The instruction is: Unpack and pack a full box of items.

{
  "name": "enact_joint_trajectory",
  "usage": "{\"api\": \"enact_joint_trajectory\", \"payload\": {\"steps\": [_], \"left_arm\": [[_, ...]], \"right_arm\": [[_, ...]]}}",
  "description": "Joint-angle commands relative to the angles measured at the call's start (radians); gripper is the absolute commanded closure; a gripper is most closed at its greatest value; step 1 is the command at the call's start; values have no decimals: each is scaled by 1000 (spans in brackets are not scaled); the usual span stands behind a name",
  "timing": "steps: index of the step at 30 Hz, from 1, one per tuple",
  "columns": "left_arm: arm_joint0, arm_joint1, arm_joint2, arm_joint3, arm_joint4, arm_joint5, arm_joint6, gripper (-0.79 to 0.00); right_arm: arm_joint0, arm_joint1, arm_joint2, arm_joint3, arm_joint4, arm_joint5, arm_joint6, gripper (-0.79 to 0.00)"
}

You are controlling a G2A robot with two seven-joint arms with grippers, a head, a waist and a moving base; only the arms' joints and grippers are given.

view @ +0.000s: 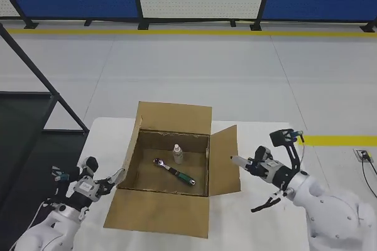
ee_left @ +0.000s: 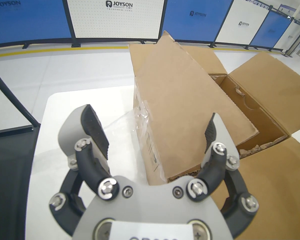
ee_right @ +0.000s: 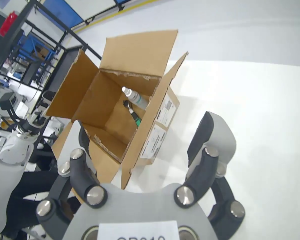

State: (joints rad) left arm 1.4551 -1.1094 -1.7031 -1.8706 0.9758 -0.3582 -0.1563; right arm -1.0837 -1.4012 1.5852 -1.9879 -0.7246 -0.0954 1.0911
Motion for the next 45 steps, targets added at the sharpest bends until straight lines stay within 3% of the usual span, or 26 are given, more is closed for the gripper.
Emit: {"api": "enact_joint_trajectory", "payload": {"steps": [1,9,17,21,33,37,45], "left_arm": [[-4,0,17,2,48,18,2,-785],[-21,-2,60,12,106,40,-11,-785],[-34,-3,82,26,134,51,-12,-785],[-38,-4,95,33,133,49,-18,-785],[-41,-5,94,32,135,57,-15,-785],[-45,-5,107,28,162,61,-26,-785],[-65,-7,147,28,227,94,-79,-785]], "right_arm": [[30,4,-11,51,30,-25,27,-785],[127,13,-116,167,205,-189,69,-785],[265,1,-293,304,318,-259,11,-785],[345,-13,-403,425,317,-227,-20,-785],[334,-13,-405,428,321,-220,-46,-785],[358,-22,-454,497,312,-153,-107,-785],[425,-33,-517,623,327,-146,-143,-785]]}}
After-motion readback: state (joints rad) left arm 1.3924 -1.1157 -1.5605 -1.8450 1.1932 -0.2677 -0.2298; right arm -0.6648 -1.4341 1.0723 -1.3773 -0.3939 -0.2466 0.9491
